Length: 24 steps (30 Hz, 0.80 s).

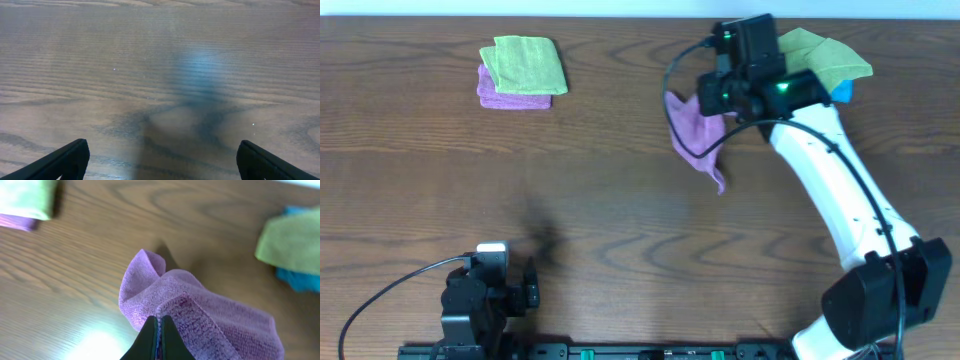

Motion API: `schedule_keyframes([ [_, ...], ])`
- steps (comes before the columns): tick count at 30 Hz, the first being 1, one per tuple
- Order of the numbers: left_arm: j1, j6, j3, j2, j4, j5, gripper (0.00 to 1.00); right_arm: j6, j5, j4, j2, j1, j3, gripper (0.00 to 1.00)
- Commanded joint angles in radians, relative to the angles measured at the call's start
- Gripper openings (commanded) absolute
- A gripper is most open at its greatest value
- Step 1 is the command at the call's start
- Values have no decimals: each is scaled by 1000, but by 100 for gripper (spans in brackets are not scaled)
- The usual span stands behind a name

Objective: Fold the cloth
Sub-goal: 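Lift the purple cloth and drag it left to the table center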

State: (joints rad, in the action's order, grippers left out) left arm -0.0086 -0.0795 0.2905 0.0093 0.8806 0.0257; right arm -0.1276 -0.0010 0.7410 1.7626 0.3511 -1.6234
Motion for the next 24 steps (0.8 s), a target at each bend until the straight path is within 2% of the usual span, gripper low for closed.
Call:
schedule_keyframes([
  [1, -3, -18, -7, -6, 39, -10, 95, 9, -2, -41, -6, 50, -12, 1],
  [11, -3, -19, -7, -6, 39, -60, 95, 9, -79, -12, -6, 229, -137, 1],
  [18, -3, -19, -7, -6, 39, -59, 95, -2, -109, 30, -6, 345, -138, 1],
  [24, -3, -19, -7, -6, 39, -59, 95, 7, -108, 41, 0, 369, -134, 1],
])
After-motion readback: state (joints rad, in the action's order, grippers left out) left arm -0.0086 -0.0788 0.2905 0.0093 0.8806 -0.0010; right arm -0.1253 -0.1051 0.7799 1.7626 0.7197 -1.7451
